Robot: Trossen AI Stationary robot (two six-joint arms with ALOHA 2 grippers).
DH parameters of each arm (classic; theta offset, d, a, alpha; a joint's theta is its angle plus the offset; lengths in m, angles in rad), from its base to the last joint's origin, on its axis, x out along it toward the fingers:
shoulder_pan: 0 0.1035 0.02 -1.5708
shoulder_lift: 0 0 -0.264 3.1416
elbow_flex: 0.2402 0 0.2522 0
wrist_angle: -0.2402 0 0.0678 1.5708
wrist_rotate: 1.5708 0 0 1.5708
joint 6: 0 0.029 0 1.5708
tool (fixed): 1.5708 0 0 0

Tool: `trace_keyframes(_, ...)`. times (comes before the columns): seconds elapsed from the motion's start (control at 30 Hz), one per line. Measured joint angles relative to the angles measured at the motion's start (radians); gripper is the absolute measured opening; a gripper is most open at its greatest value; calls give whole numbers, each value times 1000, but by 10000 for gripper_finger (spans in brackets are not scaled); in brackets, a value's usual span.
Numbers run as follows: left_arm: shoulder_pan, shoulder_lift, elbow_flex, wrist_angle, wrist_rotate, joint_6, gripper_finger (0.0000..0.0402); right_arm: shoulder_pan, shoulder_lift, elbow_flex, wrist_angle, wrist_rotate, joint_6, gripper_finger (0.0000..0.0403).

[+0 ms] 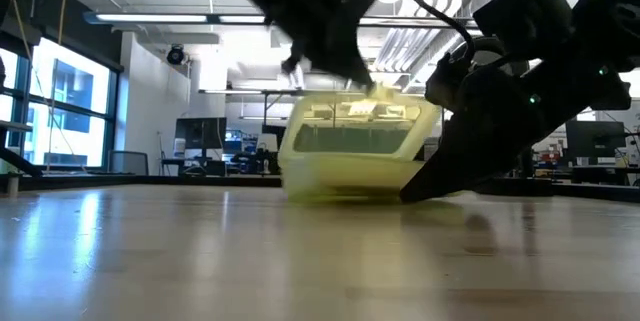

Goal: Pick & place school supplies into a supply box
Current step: Close the yellow supply box

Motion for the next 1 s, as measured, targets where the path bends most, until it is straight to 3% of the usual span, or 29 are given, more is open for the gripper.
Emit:
trace_keyframes(0.07, -19, 12, -10, -24, 40, 0, 16, 0, 1, 0, -3, 9, 0, 0)
trace_keyframes(0.47, -55, 35, -4, 11, 37, -43, 16, 42, 1, 0, 8, 10, 15, 0)
trace_keyframes(0.63, -53, 43, -3, 4, 39, -49, 16, 111, -8, 0, 27, 96, -4, 0)
trace_keyframes(0.87, -53, 45, -2, -12, 44, -57, 16, 195, -155, 0, 20, 145, -90, 0)
trace_keyframes(1.0, -54, 45, -1, -17, 59, -57, 16, 224, -312, 0, -22, 288, -202, 0)
